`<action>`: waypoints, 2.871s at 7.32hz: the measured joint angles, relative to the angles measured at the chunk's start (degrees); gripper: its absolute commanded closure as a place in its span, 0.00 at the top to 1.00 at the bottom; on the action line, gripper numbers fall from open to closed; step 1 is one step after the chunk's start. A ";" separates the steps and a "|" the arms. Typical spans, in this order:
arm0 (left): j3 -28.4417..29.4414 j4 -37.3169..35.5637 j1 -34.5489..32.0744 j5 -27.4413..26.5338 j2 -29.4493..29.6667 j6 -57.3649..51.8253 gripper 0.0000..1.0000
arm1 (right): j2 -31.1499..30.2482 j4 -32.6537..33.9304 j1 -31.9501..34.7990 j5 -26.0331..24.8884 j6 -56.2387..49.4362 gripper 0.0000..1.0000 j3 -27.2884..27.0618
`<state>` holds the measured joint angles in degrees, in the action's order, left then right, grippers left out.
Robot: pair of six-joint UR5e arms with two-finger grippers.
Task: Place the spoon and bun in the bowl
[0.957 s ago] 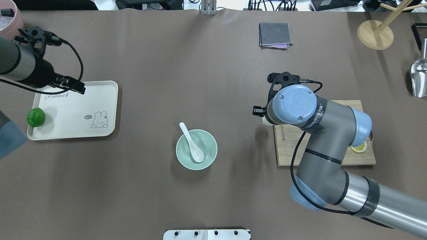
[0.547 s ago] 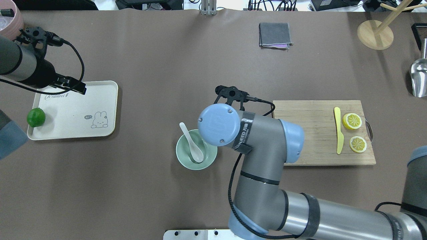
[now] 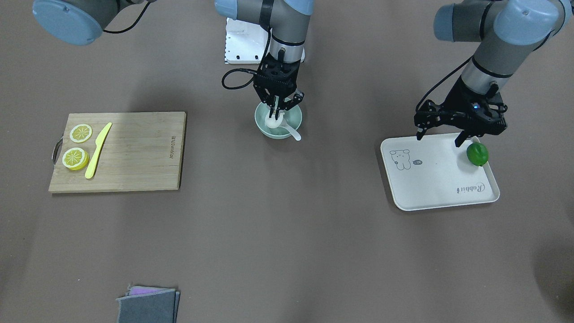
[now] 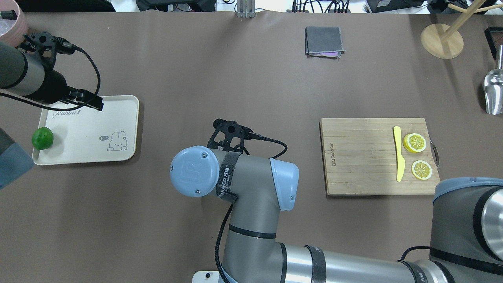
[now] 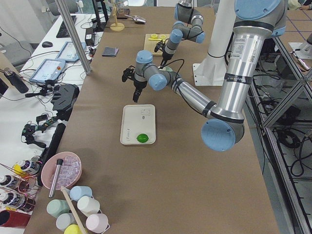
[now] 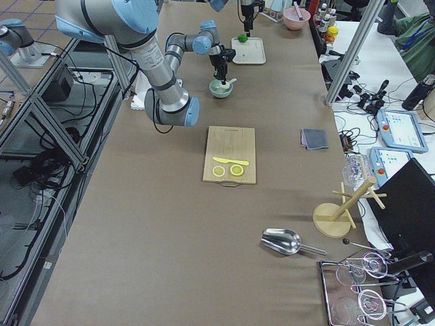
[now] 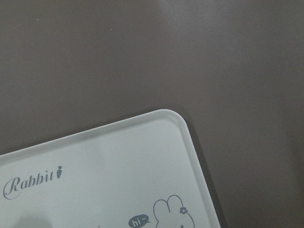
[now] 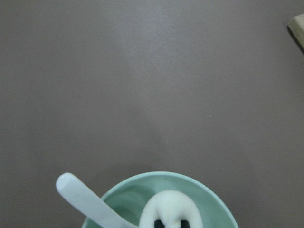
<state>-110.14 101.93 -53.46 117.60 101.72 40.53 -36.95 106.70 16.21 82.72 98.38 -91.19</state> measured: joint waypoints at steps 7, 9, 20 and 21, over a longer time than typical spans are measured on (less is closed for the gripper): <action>-0.46 -0.57 -3.69 6.78 -2.83 -1.92 0.98 | -11.24 7.63 16.10 17.63 -33.98 1.00 -19.66; 0.59 -0.92 -9.66 8.51 -8.57 -9.73 0.98 | -23.12 7.41 28.26 28.05 -50.04 1.00 -28.30; 7.80 -12.62 -33.34 15.30 -18.50 -49.49 0.98 | -59.14 7.46 70.81 48.17 -106.05 1.00 -22.29; 7.67 -12.57 -33.81 17.09 -18.63 -49.43 0.98 | -59.82 7.42 71.15 48.24 -106.03 1.00 -21.77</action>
<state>-102.47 89.36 -87.27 134.69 83.09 -8.91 -96.77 114.12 87.36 130.96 -7.65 -112.96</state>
